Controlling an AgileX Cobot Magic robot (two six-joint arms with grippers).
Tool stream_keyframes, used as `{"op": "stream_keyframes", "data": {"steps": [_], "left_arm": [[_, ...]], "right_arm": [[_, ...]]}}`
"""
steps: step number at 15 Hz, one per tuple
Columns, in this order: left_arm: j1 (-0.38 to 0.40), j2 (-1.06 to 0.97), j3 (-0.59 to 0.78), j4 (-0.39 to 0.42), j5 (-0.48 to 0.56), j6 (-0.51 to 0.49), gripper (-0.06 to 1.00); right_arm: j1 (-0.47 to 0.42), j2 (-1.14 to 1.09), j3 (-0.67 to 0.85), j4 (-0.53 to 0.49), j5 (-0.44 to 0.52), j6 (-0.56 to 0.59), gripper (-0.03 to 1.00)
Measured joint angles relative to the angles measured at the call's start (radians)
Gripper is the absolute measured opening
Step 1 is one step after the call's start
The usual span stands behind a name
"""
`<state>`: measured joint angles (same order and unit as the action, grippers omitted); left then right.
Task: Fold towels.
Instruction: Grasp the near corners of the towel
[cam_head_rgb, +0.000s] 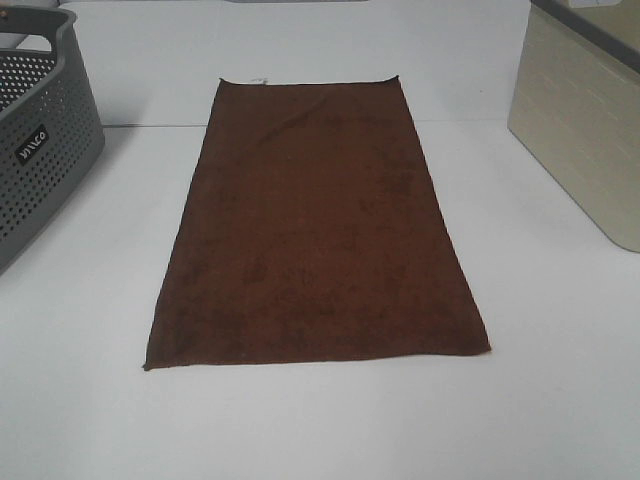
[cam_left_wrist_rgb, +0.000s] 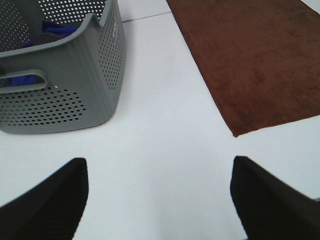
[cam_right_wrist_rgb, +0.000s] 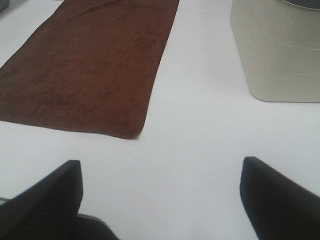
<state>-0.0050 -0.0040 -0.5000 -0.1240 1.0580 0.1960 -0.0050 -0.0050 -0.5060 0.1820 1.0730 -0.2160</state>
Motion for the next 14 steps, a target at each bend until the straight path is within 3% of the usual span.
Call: {"op": "stream_keyframes", "data": {"steps": [14], "left_arm": [[0.000,0.000,0.000,0.000,0.000,0.000,0.75]], "right_arm": [[0.000,0.000,0.000,0.000,0.000,0.000,0.81]]}}
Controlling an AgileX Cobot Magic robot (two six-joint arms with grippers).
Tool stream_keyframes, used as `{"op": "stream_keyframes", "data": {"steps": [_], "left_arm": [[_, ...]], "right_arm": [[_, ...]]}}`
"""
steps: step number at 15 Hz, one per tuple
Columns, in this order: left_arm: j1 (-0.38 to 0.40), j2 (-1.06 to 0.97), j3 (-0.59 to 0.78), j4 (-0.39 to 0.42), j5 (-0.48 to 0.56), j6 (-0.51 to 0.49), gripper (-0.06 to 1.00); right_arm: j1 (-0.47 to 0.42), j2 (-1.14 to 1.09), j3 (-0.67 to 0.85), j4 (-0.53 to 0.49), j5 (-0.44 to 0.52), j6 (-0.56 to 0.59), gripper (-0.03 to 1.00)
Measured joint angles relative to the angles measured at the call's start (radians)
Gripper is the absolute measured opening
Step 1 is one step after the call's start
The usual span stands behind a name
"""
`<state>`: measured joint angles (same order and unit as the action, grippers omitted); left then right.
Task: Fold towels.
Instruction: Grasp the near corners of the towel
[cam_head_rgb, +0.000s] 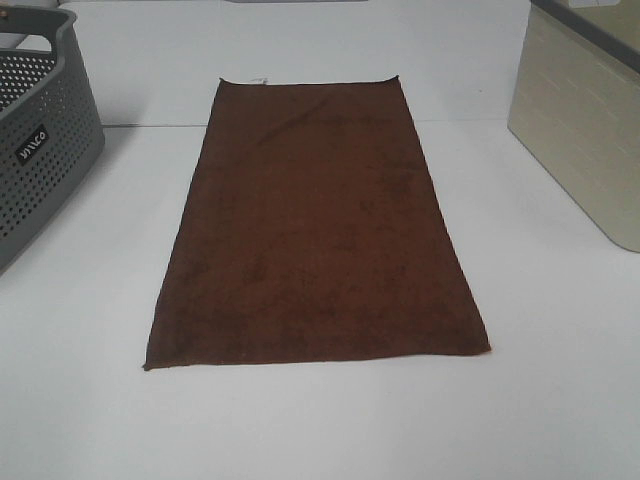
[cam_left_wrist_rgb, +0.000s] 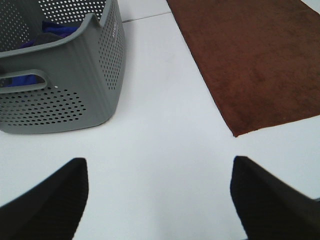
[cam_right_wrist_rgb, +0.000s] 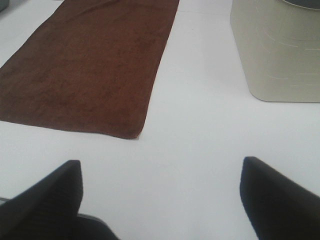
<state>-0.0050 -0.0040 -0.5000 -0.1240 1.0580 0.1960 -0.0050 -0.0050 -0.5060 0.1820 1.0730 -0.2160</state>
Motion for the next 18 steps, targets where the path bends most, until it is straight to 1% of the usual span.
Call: {"op": "stream_keyframes", "data": {"steps": [18], "left_arm": [[0.000,0.000,0.000,0.000,0.000,0.000,0.75]], "right_arm": [[0.000,0.000,0.000,0.000,0.000,0.000,0.81]]}}
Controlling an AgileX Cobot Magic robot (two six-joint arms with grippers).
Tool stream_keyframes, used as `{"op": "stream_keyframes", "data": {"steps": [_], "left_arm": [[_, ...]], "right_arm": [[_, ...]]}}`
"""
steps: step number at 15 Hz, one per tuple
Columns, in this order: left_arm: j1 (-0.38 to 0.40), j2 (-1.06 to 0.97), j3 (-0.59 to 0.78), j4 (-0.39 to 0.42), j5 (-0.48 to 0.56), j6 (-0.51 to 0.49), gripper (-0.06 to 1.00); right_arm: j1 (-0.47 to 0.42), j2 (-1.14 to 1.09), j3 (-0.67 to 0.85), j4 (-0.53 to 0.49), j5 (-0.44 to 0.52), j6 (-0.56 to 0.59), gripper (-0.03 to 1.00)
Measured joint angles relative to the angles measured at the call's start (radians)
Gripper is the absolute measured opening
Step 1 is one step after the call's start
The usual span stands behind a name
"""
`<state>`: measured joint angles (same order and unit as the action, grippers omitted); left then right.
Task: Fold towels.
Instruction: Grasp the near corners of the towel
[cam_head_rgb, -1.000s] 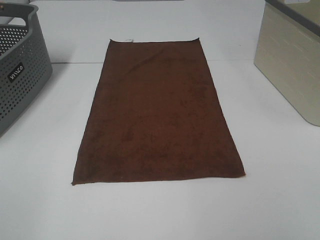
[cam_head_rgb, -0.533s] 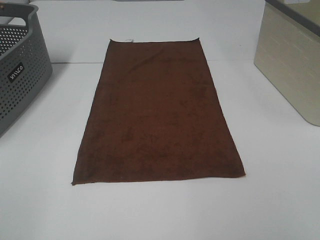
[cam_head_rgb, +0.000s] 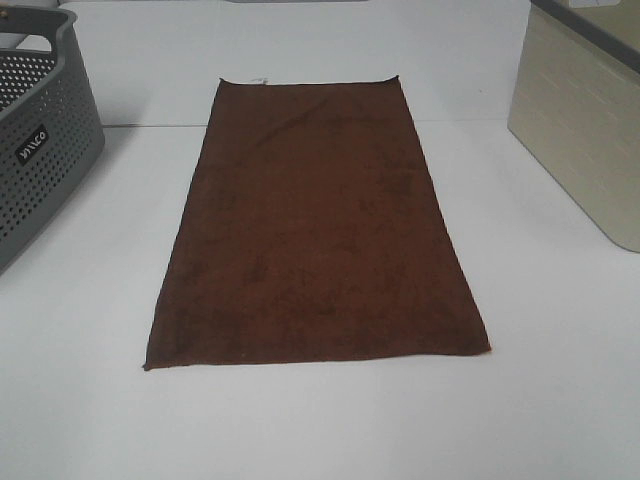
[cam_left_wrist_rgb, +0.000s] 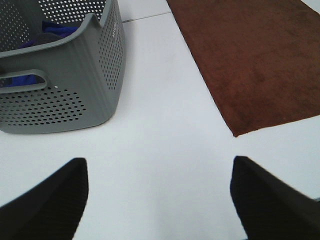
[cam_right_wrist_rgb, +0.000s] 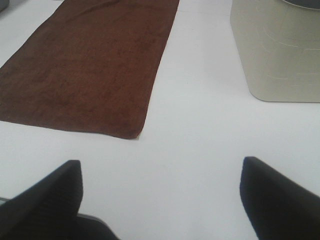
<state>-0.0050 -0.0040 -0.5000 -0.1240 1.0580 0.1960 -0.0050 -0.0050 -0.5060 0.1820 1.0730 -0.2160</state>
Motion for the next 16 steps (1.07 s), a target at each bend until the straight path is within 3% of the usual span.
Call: {"op": "stream_keyframes", "data": {"steps": [16], "left_arm": [[0.000,0.000,0.000,0.000,0.000,0.000,0.75]], "right_arm": [[0.000,0.000,0.000,0.000,0.000,0.000,0.81]]}}
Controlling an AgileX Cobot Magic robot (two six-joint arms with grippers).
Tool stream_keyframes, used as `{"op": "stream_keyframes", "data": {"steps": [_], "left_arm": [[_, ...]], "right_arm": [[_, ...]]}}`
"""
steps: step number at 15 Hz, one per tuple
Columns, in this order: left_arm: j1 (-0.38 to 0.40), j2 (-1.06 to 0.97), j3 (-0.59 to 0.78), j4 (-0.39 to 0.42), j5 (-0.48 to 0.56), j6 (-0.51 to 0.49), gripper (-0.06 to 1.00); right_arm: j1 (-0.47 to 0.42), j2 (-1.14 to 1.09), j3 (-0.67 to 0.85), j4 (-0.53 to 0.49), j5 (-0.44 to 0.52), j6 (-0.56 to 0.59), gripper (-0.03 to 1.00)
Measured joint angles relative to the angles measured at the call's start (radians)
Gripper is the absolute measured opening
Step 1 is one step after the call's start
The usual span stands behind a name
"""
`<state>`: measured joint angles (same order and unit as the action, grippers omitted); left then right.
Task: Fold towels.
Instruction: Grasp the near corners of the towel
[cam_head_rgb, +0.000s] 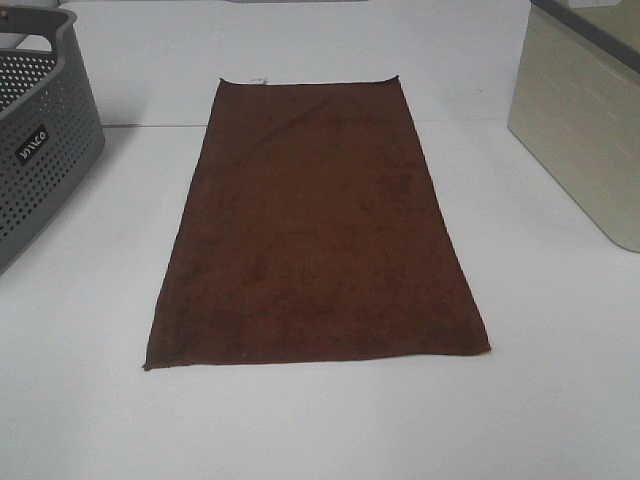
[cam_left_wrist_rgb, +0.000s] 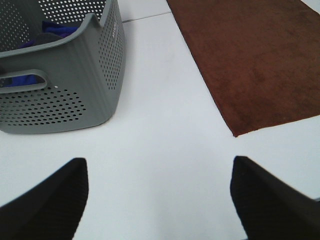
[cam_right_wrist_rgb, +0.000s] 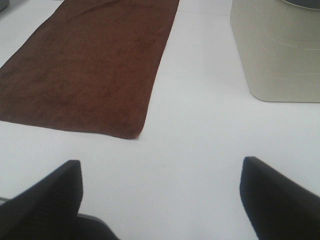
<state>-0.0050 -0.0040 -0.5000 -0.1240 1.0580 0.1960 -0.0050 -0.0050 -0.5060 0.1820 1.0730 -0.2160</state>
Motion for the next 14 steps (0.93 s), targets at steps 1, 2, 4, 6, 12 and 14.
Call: {"op": "stream_keyframes", "data": {"steps": [1,2,4,6,12,14], "left_arm": [[0.000,0.000,0.000,0.000,0.000,0.000,0.75],[0.000,0.000,0.000,-0.001,0.000,0.000,0.75],[0.000,0.000,0.000,-0.001,0.000,0.000,0.75],[0.000,0.000,0.000,-0.001,0.000,-0.002,0.75],[0.000,0.129,-0.010,-0.035,-0.197,-0.094,0.75],[0.000,0.261,-0.006,-0.134,-0.248,-0.137,0.75]], "right_arm": [[0.000,0.000,0.000,0.000,0.000,0.000,0.81],[0.000,0.000,0.000,0.000,0.000,0.000,0.81],[0.000,0.000,0.000,0.000,0.000,0.000,0.81],[0.000,0.000,0.000,0.000,0.000,0.006,0.81],[0.000,0.142,-0.023,-0.016,-0.056,0.132,0.76],[0.000,0.278,-0.058,-0.006,-0.064,0.153,0.76]]}}
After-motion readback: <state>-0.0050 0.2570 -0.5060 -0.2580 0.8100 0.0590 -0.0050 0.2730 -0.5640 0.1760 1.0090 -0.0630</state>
